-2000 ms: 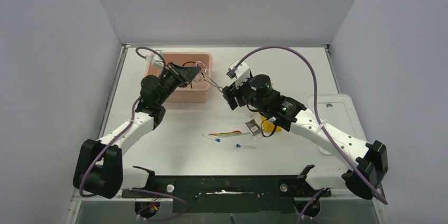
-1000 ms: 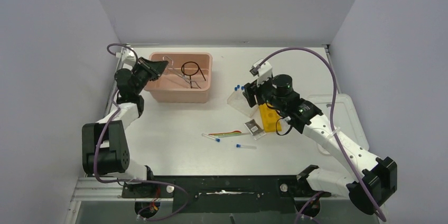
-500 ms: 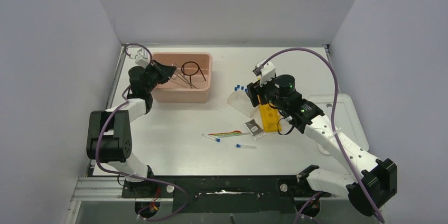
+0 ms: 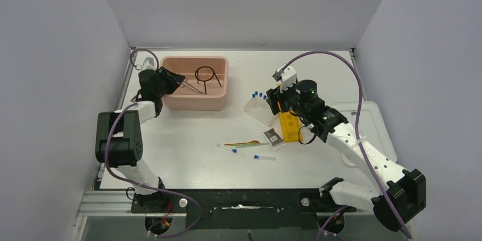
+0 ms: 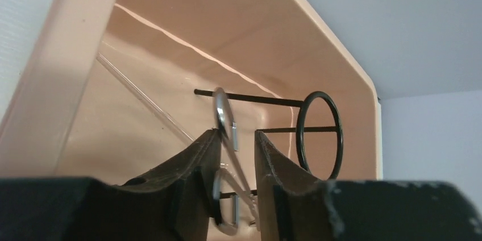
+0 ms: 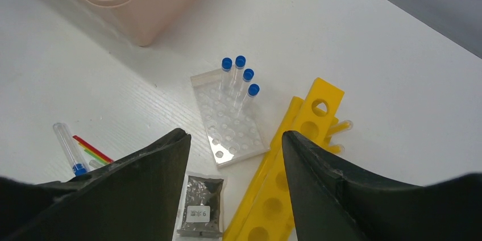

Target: Organize the chemistry lab equipment

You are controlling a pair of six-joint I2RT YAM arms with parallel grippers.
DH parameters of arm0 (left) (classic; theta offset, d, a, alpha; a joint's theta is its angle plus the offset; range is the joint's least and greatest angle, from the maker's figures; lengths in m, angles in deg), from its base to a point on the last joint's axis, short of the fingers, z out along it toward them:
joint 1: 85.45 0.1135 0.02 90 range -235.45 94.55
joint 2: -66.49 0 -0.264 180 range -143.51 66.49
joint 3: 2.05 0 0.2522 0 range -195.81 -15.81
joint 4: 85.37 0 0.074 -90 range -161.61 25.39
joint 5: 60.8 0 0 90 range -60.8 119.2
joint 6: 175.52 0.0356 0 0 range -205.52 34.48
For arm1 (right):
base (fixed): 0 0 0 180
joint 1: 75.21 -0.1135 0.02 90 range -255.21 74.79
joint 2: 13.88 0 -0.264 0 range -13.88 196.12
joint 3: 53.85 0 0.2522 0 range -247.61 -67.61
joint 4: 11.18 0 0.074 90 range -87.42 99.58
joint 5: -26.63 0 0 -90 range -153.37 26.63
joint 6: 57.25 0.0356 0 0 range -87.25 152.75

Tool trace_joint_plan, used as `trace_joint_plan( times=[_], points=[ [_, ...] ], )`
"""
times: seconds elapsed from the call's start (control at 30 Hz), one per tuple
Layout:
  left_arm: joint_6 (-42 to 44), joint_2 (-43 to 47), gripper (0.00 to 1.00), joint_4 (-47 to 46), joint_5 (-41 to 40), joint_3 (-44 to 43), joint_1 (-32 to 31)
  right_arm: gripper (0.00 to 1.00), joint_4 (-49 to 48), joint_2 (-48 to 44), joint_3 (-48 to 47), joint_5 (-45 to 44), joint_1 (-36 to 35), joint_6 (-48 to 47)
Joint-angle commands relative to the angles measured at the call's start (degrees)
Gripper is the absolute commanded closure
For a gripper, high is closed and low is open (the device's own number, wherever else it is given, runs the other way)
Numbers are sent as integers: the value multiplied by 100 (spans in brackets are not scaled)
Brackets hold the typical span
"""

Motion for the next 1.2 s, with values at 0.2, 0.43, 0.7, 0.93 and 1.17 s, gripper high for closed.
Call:
trace_joint_plan(
  times=[0.2, 0.43, 0.7, 0.93, 1.17],
  points=[
    [-212, -239, 39, 1147, -36, -925, 2, 38, -355, -119, 97, -32, 158, -37],
    [-956, 42, 18, 1721, 394, -1039, 152, 38, -294, -90, 66, 15, 168, -29],
    [-1773, 341, 17, 1557, 1274, -994, 264, 35, -183, -23, 24, 15, 165, 90],
    [-1231, 56, 17, 2300, 1323, -1503, 433, 34, -96, -91, 27, 17, 160, 215],
    [-2673, -658, 17, 478, 2346, -1317, 761, 34, -32, -101, -15, 4, 140, 268]
  ],
)
